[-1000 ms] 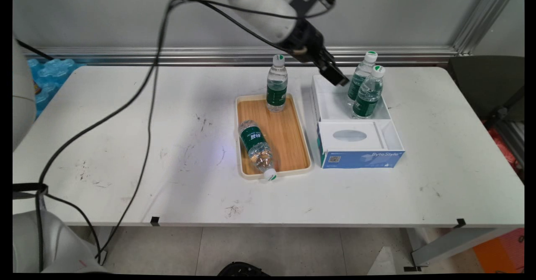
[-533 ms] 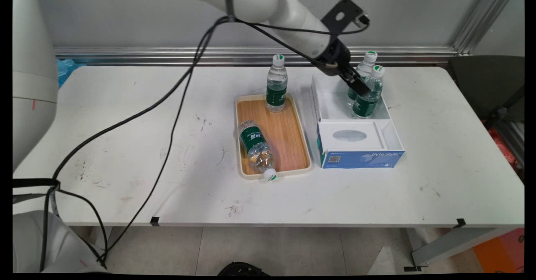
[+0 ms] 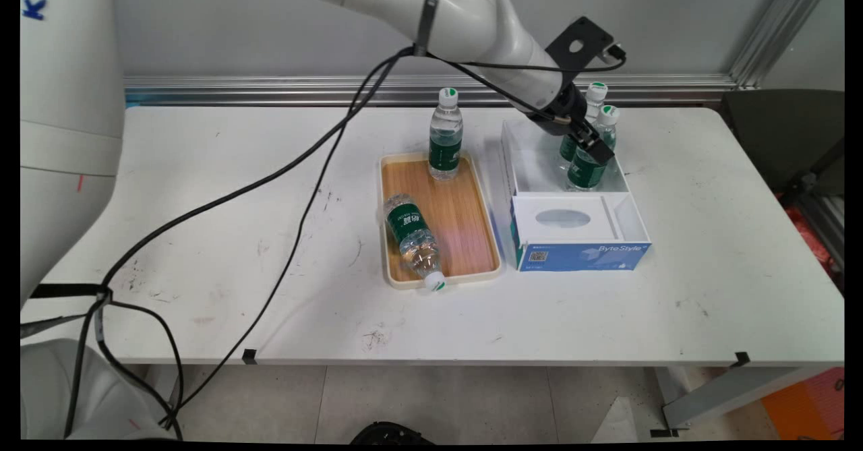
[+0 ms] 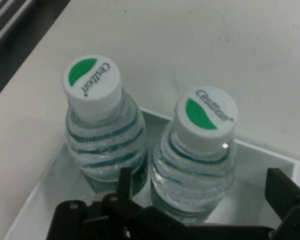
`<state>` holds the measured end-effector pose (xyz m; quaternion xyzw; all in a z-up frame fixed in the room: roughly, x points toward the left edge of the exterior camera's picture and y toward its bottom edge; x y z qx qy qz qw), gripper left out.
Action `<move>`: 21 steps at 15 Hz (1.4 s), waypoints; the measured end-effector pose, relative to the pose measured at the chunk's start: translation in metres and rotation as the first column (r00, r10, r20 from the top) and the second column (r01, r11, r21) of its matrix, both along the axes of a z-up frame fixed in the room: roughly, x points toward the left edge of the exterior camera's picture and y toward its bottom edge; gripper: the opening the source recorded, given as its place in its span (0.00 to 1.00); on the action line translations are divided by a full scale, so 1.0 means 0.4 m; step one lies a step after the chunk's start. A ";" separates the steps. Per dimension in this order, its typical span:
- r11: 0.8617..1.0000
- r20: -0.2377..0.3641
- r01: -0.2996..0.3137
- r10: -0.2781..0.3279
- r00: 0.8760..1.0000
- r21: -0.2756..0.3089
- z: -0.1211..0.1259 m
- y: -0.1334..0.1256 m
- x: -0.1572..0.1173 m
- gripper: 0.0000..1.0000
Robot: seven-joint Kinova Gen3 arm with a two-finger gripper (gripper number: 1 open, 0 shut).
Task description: Pick up the green bottle from the white box, then place the picked object on the tray
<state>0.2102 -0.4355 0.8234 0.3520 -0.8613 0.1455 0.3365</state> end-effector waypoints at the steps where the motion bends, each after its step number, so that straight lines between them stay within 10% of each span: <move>1: 1.000 0.002 -0.009 0.009 1.000 0.001 -0.006 -0.006 -0.008 1.00; 9: 0.998 0.015 -0.069 0.069 0.997 0.011 -0.038 -0.020 -0.042 1.00; 10: 0.997 0.015 -0.076 0.076 0.997 0.010 -0.040 -0.019 -0.045 0.00; 21: 0.995 0.019 -0.096 0.095 0.995 0.016 -0.045 0.035 -0.050 0.00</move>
